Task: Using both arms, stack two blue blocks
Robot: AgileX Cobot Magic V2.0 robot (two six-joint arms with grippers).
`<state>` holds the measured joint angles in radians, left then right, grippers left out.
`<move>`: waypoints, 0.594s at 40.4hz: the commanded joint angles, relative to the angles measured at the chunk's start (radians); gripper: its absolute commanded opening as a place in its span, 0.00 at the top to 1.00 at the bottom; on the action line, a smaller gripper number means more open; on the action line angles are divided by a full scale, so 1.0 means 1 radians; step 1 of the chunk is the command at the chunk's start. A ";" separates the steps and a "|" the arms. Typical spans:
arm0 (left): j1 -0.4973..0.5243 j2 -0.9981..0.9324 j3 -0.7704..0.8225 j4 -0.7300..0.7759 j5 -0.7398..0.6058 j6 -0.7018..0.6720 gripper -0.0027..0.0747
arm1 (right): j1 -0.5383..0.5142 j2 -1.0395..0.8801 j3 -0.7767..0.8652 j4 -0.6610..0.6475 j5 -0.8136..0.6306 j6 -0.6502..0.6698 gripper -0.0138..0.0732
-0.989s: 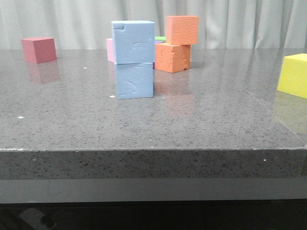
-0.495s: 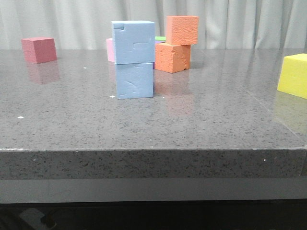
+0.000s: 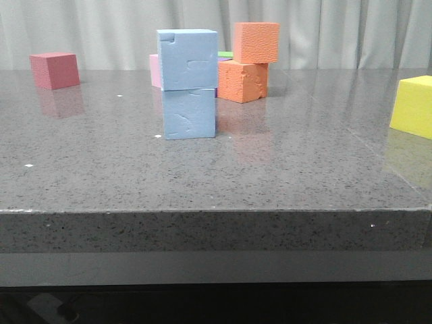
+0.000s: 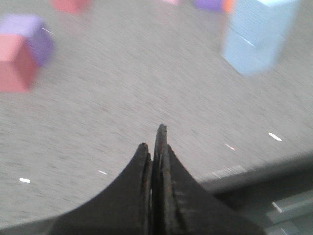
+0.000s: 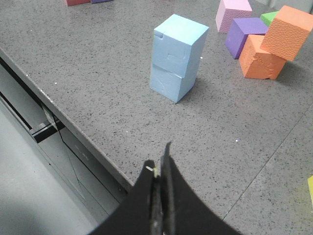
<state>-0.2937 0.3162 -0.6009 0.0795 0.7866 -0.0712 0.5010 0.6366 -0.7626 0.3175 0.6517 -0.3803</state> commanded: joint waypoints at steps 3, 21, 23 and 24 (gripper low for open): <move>0.130 -0.143 0.194 0.035 -0.374 -0.003 0.99 | -0.008 -0.002 -0.025 0.018 -0.076 -0.006 0.99; 0.193 -0.340 0.607 -0.048 -0.801 -0.003 0.99 | -0.008 -0.002 -0.025 0.018 -0.076 -0.006 0.99; 0.193 -0.340 0.610 -0.048 -0.798 -0.003 0.99 | -0.008 -0.002 -0.025 0.018 -0.076 -0.006 0.99; 0.193 -0.340 0.610 -0.048 -0.803 -0.003 0.99 | -0.008 -0.002 -0.025 0.018 -0.076 -0.006 0.99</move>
<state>-0.1019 -0.0057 0.0067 0.0450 0.0885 -0.0712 0.5010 0.6366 -0.7626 0.3175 0.6517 -0.3829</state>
